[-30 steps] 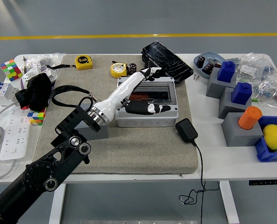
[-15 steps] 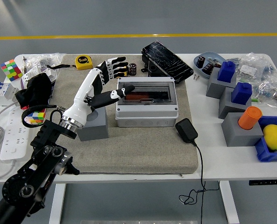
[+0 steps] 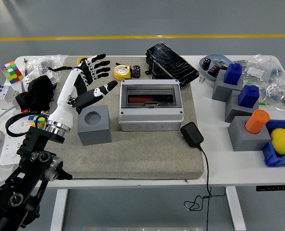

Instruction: Fetch the battery,place it into the box,close the lid of the box

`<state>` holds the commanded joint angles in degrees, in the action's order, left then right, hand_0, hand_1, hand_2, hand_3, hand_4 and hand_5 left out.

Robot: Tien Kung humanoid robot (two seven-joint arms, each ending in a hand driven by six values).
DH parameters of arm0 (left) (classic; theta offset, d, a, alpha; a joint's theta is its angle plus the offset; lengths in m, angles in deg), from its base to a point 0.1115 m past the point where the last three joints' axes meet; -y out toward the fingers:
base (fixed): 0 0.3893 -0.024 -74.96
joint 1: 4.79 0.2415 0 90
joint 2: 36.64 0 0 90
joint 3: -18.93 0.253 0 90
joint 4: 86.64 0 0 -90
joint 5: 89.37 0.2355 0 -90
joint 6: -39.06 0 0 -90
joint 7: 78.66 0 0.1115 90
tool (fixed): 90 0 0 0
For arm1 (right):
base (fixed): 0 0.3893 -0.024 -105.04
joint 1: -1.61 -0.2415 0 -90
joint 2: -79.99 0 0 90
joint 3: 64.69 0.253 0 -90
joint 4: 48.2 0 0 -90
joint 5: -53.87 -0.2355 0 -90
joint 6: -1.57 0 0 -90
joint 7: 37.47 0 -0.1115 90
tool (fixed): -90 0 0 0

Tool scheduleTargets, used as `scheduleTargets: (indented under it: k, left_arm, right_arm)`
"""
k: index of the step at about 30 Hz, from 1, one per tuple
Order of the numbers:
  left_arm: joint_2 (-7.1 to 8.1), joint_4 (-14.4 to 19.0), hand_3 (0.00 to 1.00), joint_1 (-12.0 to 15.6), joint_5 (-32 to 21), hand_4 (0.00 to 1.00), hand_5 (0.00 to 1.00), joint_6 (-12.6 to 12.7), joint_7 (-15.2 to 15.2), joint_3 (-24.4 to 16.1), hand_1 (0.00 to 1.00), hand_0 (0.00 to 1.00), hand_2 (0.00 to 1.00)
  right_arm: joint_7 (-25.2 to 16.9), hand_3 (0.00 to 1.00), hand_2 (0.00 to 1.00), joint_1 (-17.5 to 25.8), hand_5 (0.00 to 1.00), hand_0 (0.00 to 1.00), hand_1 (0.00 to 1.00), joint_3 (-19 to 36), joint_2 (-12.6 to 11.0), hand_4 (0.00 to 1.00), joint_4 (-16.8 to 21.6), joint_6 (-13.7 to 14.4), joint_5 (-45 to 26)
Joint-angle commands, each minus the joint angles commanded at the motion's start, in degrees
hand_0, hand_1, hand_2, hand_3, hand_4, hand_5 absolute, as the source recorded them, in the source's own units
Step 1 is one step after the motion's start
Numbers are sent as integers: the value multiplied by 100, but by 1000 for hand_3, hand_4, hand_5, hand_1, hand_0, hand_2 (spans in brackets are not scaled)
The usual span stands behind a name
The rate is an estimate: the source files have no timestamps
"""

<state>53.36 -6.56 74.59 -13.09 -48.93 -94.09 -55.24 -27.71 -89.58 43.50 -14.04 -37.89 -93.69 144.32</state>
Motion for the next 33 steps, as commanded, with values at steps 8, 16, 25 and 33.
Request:
scheduleTargets:
  k: [8, 16, 25, 33]
  left_arm:
    - [3, 31, 793, 5, -34, 998, 328, -28, 18, -94, 709, 638, 746]
    - [47, 48, 792, 52, -39, 998, 302, -37, 35, -73, 702, 621, 743]
    - [54, 69, 790, 31, -14, 998, 296, -41, 42, -90, 699, 611, 741]
    - [58, 84, 791, 60, -4, 998, 296, -37, 48, -110, 693, 609, 740]
  right_arm:
    - [20, 754, 736, -4, 547, 765, 724, 33, -26, 998, 0, 1, 20]
    - [-49, 754, 735, -37, 547, 763, 724, -138, -56, 998, 0, -4, -128]
    - [-28, 753, 736, -48, 551, 763, 723, -112, -65, 998, 0, -2, -81]
    - [-30, 753, 736, -31, 555, 763, 723, -67, -74, 998, 0, 5, -66]
